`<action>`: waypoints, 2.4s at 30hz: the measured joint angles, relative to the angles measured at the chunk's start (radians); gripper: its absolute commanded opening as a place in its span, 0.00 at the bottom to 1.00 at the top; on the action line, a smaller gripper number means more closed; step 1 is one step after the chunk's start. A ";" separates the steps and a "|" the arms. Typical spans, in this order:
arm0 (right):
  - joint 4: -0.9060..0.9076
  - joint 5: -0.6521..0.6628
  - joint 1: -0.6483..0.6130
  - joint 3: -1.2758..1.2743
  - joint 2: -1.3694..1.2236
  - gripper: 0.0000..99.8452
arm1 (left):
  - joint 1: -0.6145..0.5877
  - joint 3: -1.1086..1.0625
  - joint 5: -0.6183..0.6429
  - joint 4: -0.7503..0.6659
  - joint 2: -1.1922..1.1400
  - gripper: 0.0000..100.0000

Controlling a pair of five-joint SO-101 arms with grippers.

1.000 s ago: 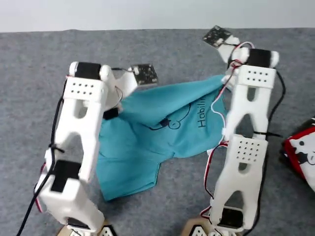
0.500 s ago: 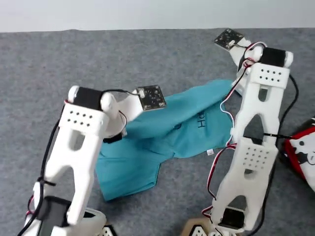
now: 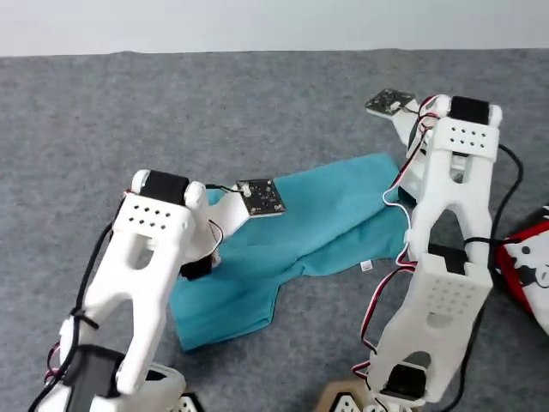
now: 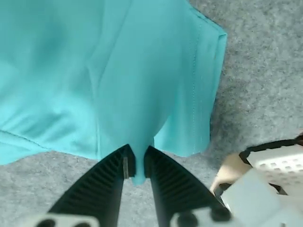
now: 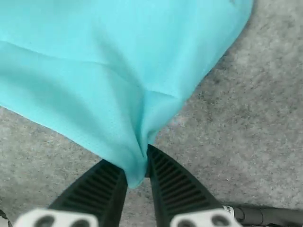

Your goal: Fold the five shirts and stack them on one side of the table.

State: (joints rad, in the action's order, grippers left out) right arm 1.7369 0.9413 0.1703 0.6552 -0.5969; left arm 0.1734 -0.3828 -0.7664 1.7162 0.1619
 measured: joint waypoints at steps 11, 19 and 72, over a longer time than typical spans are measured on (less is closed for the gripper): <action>-0.031 -0.037 -0.054 0.000 -0.064 0.01 | -0.167 0.163 0.002 -0.207 -0.327 0.00; -0.100 -0.040 -0.057 0.000 -0.087 0.01 | -0.167 0.305 0.025 -0.302 -0.497 0.08; -0.104 -0.097 -0.064 -0.005 -0.150 0.01 | -0.213 0.514 -0.034 -0.265 -0.631 0.10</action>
State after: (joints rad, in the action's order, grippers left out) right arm 1.6326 0.8447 0.1059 0.6506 -0.7472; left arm -0.0399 0.1312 -0.8002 1.4507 -0.4687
